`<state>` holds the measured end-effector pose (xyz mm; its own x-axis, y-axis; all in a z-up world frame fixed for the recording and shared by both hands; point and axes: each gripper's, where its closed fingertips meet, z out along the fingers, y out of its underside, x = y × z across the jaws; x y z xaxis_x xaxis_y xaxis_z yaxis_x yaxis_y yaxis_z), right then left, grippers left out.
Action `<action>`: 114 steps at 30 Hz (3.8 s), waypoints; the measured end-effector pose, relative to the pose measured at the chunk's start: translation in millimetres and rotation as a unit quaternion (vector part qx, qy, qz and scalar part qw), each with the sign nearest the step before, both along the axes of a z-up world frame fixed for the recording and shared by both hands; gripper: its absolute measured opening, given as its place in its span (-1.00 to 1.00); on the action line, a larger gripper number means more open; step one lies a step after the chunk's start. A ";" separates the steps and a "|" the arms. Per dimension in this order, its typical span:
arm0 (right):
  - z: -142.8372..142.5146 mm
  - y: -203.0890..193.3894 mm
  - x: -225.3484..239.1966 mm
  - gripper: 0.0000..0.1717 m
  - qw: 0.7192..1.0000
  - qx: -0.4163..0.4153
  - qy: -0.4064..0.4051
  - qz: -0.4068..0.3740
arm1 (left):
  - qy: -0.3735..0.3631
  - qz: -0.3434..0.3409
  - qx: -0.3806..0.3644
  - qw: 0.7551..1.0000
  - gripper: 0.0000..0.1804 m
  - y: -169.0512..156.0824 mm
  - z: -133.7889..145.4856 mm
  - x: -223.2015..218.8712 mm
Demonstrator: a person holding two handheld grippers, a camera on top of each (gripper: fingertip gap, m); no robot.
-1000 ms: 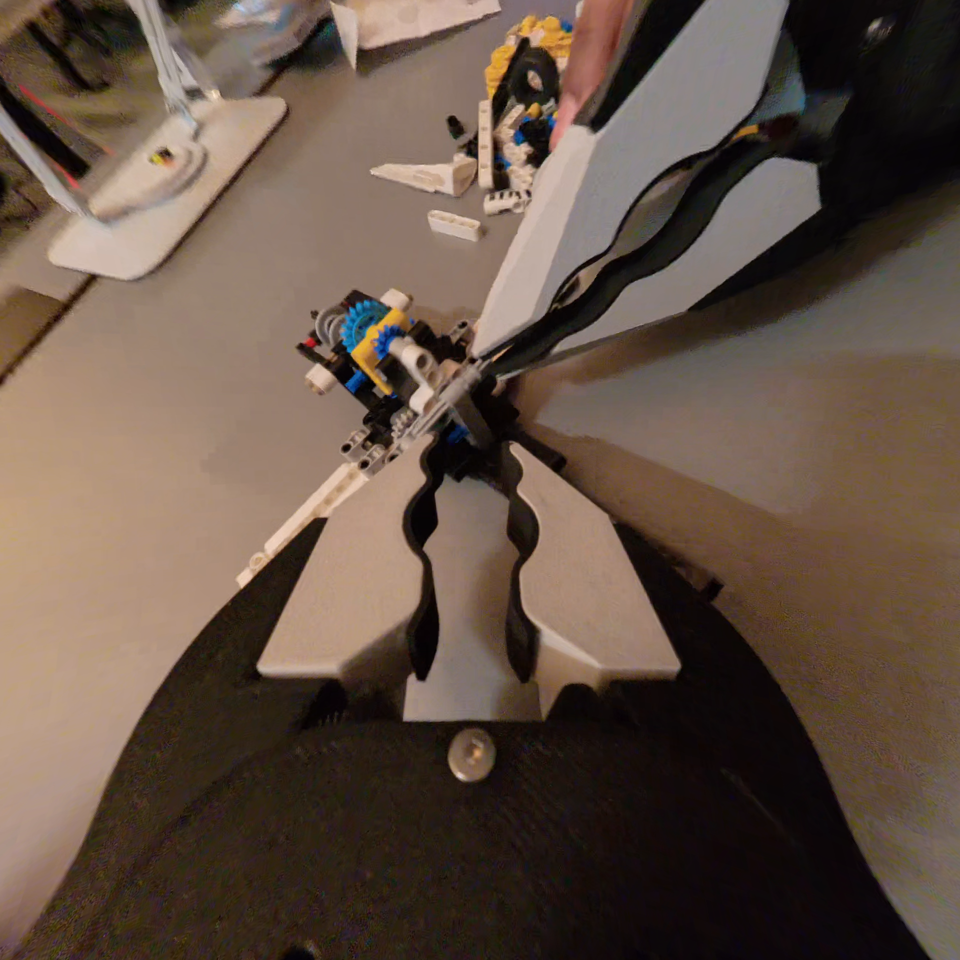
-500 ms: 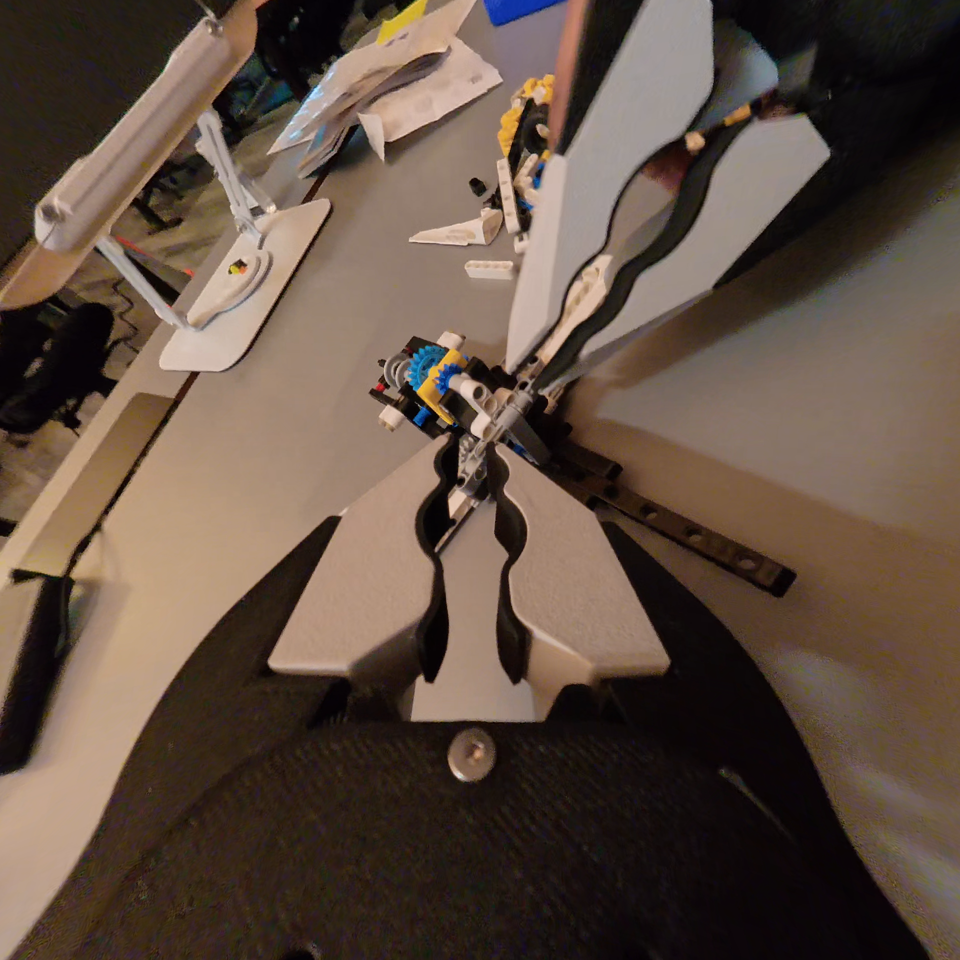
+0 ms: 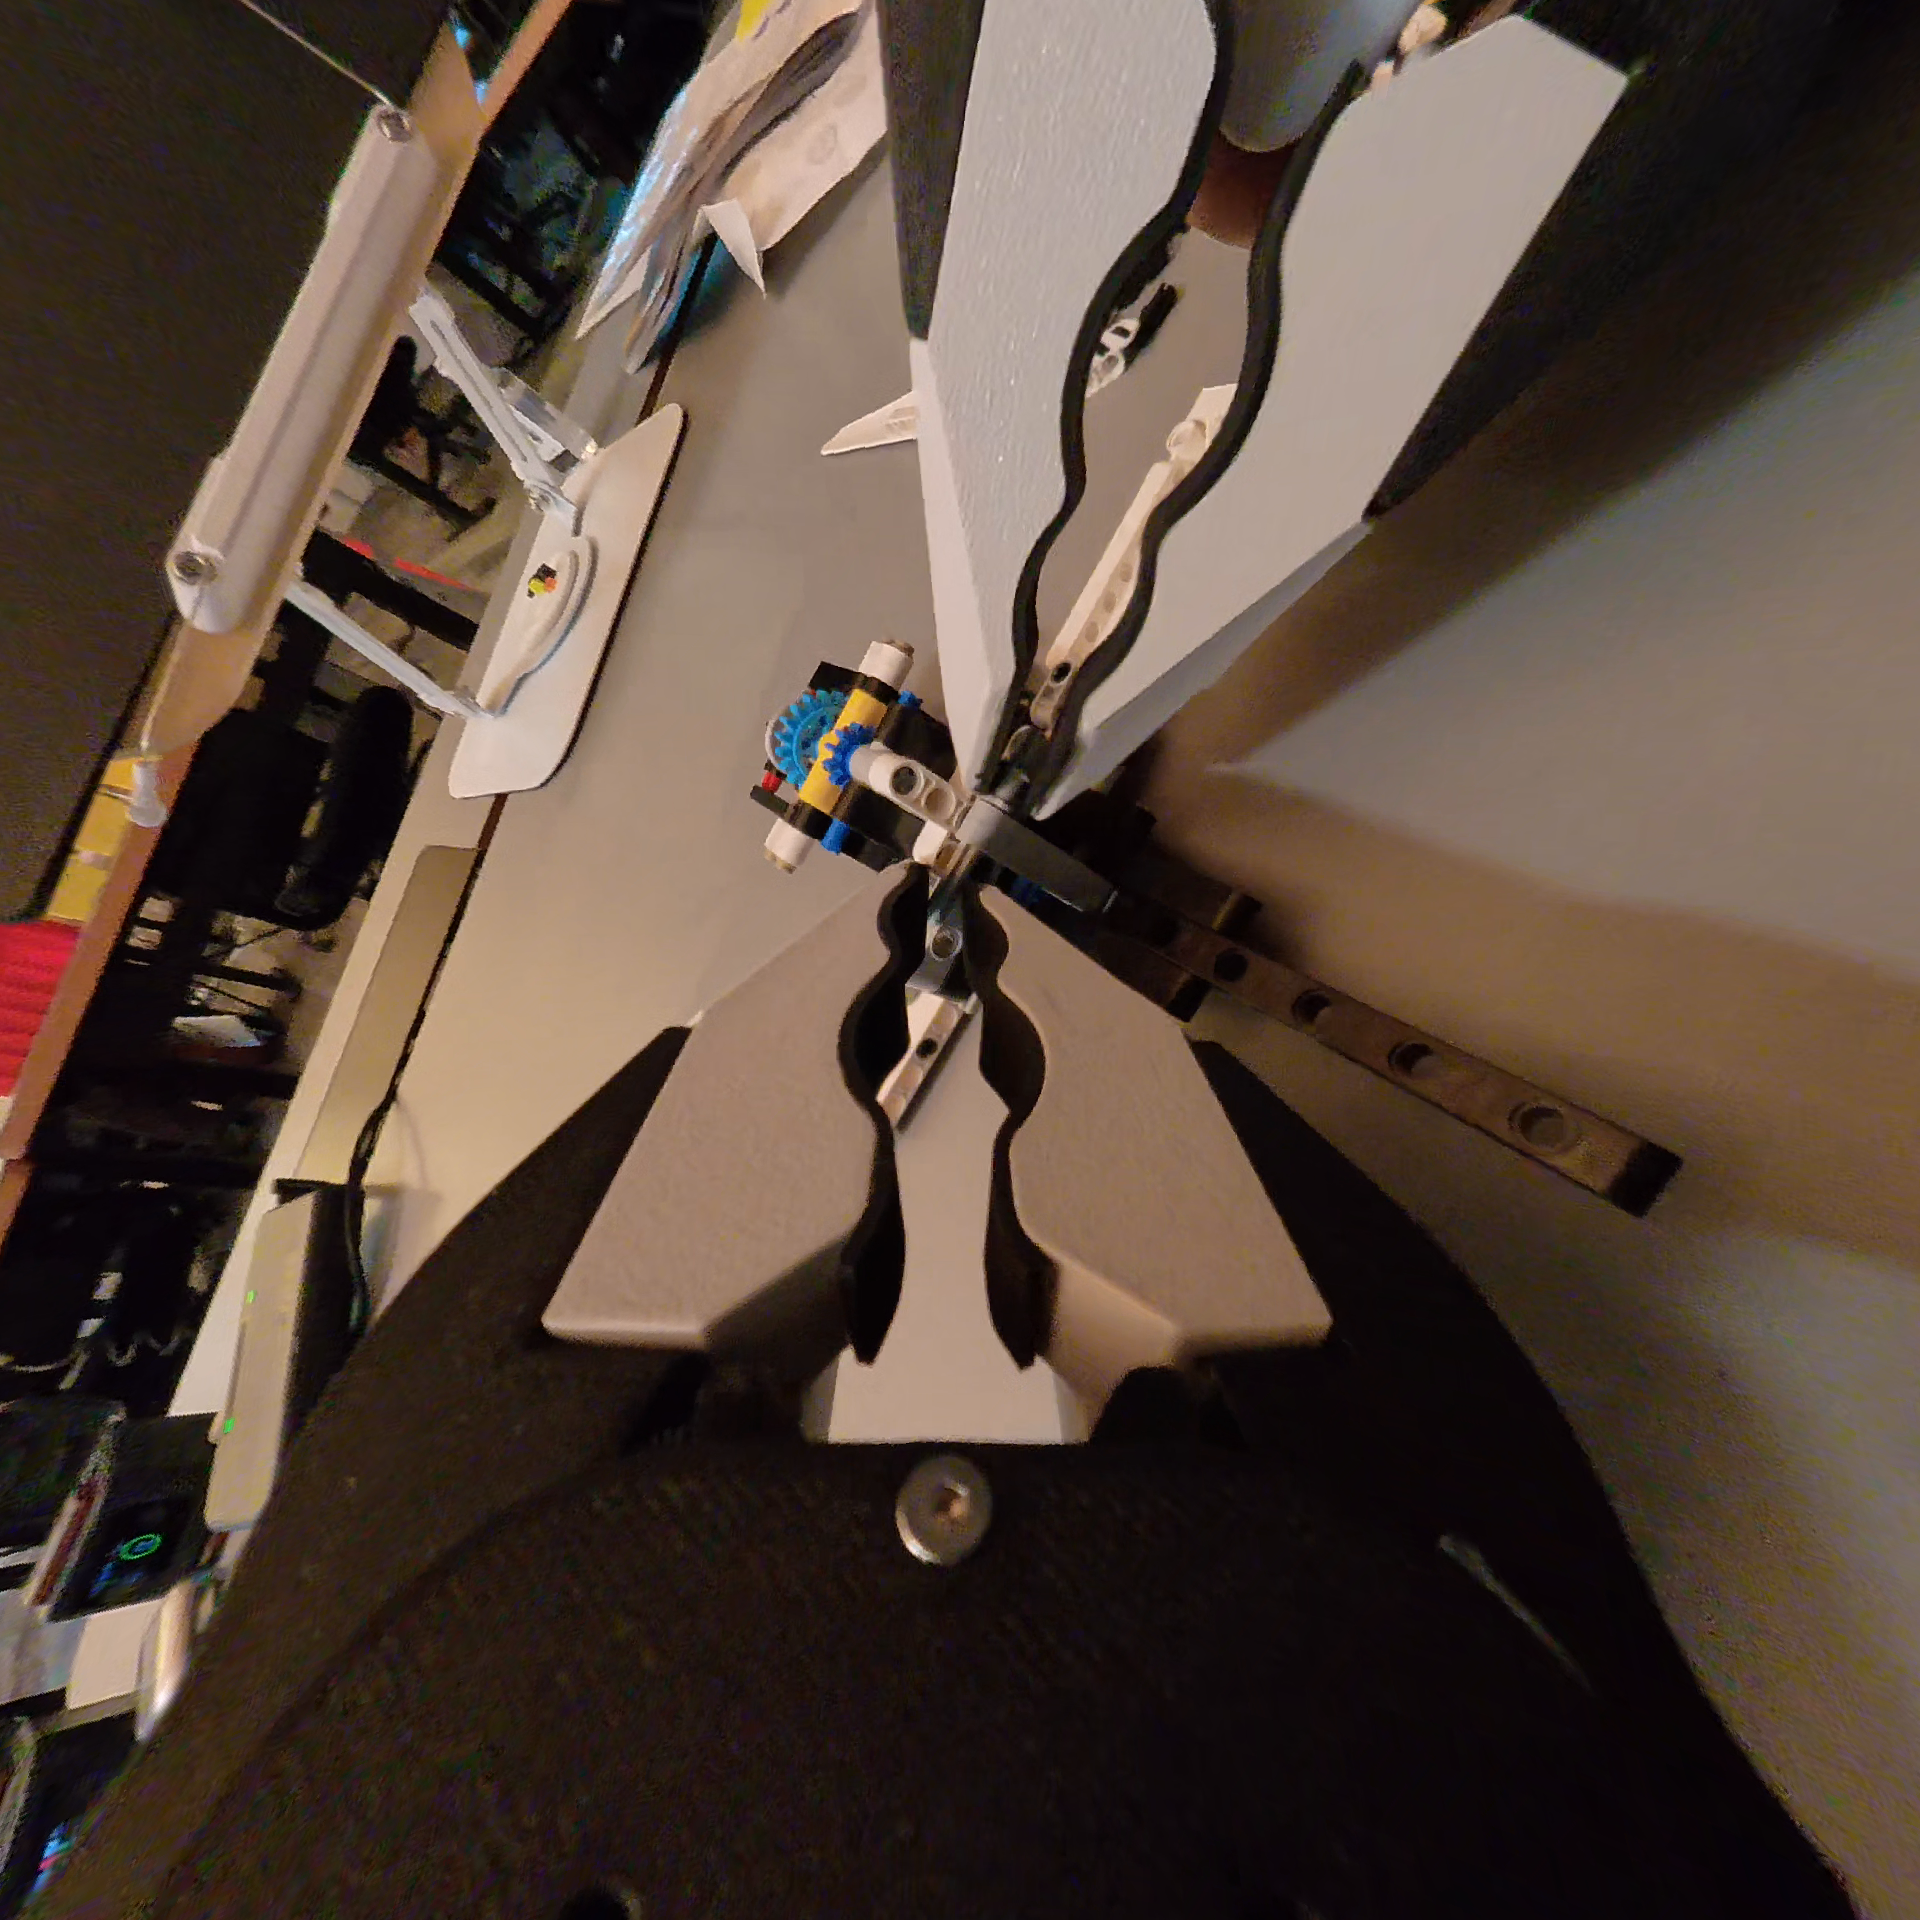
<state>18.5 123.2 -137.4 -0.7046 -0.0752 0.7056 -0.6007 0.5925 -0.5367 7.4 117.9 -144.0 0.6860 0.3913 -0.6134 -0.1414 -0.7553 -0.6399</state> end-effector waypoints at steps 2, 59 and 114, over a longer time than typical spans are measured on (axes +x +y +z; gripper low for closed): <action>0.0 -0.3 -0.9 -0.95 1.000 -0.001 0.005 -0.001 | 0.016 0.001 -0.008 1.000 -0.96 0.0 0.2 -0.4; 24.9 71.5 -54.8 -0.62 0.916 -0.178 -0.302 -0.195 | 0.001 0.060 0.047 0.997 -0.96 -14.7 4.6 -12.7; -9.8 0.4 -30.7 -0.74 0.902 -0.101 -0.328 -0.261 | -0.057 0.123 0.052 0.989 -0.96 1.5 0.2 -6.8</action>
